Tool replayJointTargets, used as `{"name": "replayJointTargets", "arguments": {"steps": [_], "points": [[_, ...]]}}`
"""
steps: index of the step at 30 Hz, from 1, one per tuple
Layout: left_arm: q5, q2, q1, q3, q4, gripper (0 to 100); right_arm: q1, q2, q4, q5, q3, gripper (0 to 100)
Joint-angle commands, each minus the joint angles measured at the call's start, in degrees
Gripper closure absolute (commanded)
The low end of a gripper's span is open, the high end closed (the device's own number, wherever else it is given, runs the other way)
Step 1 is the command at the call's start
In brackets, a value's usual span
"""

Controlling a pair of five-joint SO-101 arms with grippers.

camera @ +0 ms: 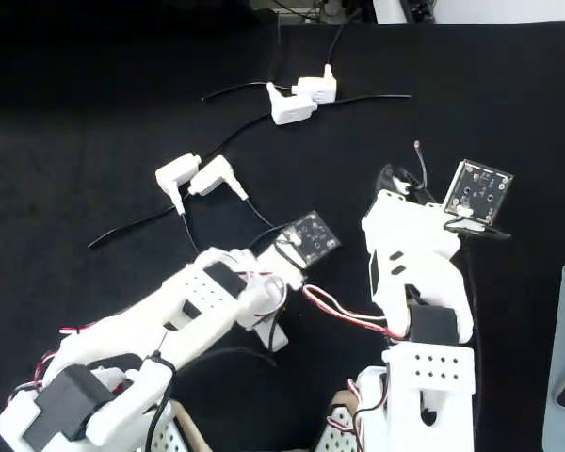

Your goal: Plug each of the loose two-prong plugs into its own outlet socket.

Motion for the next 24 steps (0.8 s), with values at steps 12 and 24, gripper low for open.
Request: {"name": "replayJointTargets", "arguments": {"steps": [12,24], "points": [[0.00,-15.56,-12.09,-4.97,8.00,74,-0.44,-0.57,-1.23,-0.26,-0.40,98.5],[-0.53,-15.82,-5.85,-3.65,19.69,71,-0.44,-0.57,-1.23,-0.26,-0.40,98.5]]}}
